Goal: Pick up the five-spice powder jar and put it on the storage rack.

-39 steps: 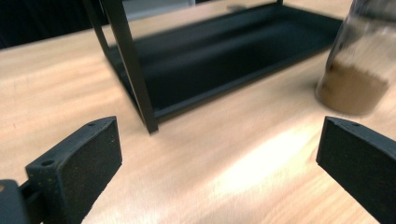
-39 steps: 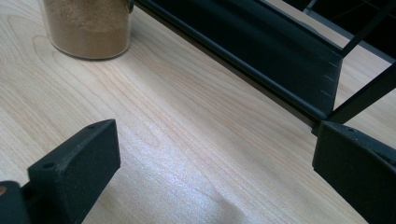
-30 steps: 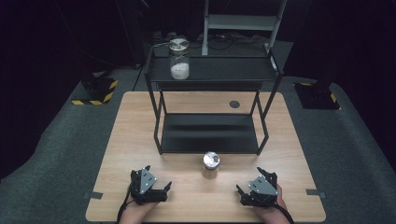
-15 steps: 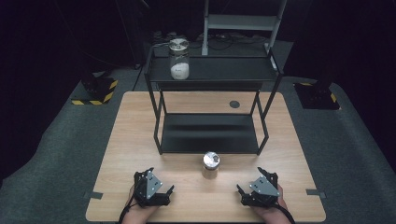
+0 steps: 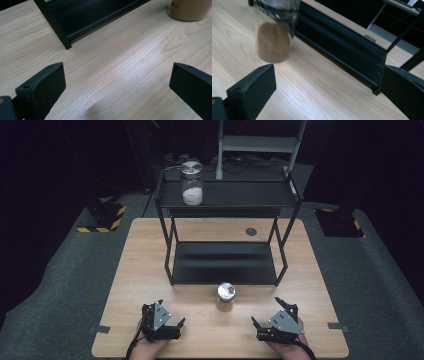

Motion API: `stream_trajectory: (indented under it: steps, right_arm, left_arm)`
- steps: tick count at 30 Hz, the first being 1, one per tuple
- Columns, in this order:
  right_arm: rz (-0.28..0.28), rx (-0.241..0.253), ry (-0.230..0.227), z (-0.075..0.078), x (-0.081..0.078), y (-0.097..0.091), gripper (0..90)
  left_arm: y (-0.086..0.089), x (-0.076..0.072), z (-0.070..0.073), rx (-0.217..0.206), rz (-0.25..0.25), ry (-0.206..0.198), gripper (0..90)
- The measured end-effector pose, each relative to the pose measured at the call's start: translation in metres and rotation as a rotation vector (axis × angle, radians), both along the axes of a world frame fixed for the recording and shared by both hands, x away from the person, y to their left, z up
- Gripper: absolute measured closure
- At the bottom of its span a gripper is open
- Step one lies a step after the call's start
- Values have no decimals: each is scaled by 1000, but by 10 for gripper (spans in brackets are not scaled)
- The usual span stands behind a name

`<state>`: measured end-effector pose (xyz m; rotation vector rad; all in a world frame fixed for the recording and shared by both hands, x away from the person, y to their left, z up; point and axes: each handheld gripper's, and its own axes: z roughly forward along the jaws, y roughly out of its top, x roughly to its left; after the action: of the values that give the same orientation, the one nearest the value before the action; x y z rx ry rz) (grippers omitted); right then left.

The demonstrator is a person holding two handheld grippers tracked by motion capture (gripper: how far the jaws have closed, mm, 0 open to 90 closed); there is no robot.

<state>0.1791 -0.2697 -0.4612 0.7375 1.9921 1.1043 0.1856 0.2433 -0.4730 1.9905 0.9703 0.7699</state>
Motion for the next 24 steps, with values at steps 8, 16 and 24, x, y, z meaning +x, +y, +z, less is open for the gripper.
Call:
stream_trajectory:
  steps: [8,16,24]
  right_arm:
    - [23,32,-11,6,-1,7,0]
    - [40,73,-13,9,3,14,0]
    - [65,96,-17,15,9,23,0]
  left_arm:
    - [-2,-2,0,20,-7,-9,10]
    - [-2,-2,0,19,-15,-11,9]
    - [-1,-2,0,15,-16,-9,9]
